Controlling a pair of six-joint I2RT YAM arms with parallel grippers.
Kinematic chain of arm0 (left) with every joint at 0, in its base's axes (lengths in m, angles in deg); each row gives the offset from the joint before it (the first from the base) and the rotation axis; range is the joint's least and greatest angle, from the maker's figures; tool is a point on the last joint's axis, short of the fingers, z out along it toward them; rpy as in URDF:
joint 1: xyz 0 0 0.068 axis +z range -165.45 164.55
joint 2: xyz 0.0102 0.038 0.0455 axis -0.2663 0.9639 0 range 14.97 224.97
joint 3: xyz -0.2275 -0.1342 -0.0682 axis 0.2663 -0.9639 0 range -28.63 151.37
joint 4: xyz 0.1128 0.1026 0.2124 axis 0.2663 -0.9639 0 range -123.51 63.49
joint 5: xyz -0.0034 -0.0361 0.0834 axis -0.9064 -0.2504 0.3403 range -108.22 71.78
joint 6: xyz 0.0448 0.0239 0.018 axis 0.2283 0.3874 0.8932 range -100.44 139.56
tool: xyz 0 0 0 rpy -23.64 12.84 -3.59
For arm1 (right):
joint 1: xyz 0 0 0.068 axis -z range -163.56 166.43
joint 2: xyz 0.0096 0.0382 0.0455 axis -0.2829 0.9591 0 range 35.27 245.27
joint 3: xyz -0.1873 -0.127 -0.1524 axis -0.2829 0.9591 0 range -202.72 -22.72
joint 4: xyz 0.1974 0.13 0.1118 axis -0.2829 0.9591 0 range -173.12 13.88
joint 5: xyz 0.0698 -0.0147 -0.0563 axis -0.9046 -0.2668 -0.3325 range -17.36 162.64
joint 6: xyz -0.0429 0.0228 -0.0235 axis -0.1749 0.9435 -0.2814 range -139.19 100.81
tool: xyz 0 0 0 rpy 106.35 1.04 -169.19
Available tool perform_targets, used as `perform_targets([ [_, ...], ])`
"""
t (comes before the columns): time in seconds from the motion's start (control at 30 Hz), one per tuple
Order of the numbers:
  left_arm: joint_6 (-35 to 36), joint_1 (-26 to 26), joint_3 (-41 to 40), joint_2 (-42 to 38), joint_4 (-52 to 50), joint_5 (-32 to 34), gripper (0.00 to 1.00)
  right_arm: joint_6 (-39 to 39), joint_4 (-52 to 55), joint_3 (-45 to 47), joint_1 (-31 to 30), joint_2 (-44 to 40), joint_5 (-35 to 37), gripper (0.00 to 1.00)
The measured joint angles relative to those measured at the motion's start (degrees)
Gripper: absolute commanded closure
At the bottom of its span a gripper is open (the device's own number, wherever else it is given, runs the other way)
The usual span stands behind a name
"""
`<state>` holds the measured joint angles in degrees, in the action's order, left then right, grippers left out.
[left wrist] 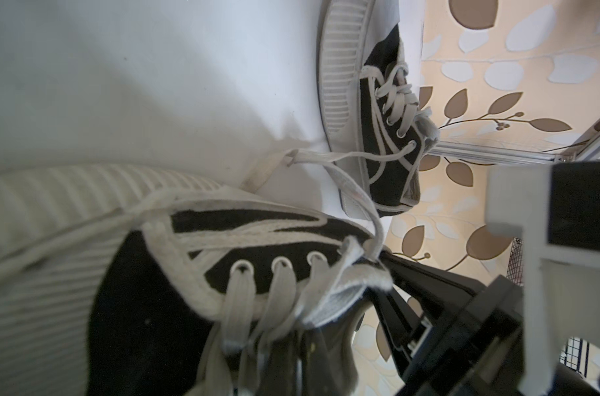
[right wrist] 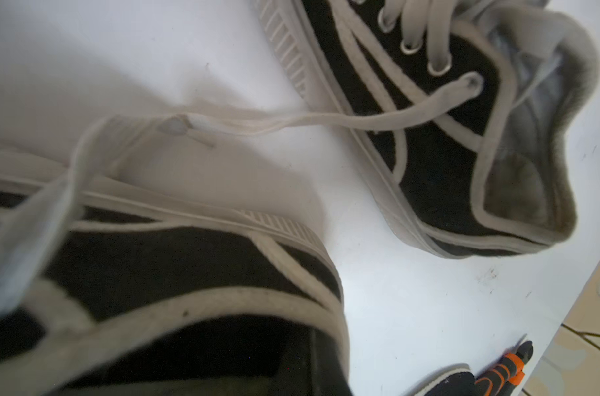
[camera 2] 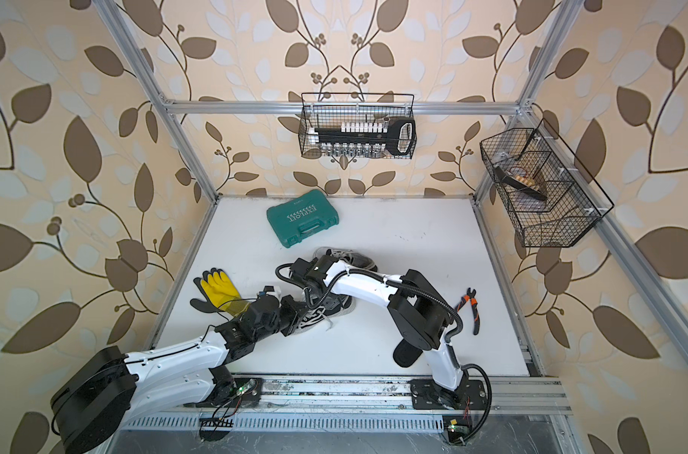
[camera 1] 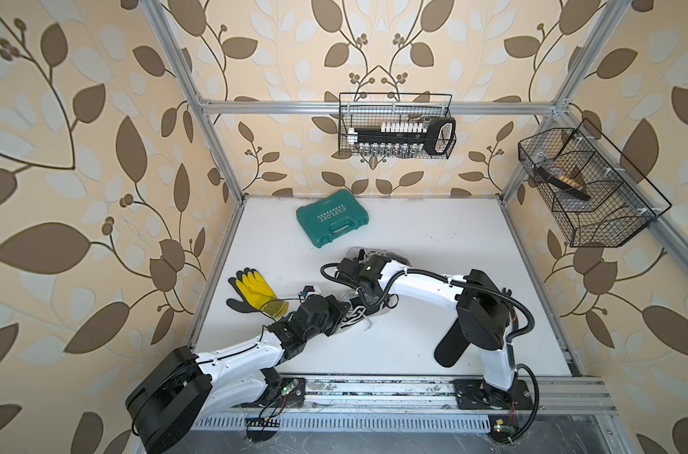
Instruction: Insert the insole into the shoe
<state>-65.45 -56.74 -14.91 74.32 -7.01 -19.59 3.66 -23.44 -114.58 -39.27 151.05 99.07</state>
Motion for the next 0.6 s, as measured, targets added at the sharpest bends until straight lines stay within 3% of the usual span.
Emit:
perform_targets([
  [0.23,0.0,0.0,0.0,0.0,0.7,-0.1,1.0,0.2,-3.7,3.5,2.1,2.5,-2.2,1.0],
  [0.47,0.0,0.0,0.0,0.7,0.8,-0.1,1.0,0.1,1.3,0.0,0.9,0.2,-2.8,1.0],
  [0.6,0.0,0.0,0.0,0.8,0.8,-0.1,1.0,0.1,-0.2,2.9,2.0,-3.3,-10.1,1.0],
])
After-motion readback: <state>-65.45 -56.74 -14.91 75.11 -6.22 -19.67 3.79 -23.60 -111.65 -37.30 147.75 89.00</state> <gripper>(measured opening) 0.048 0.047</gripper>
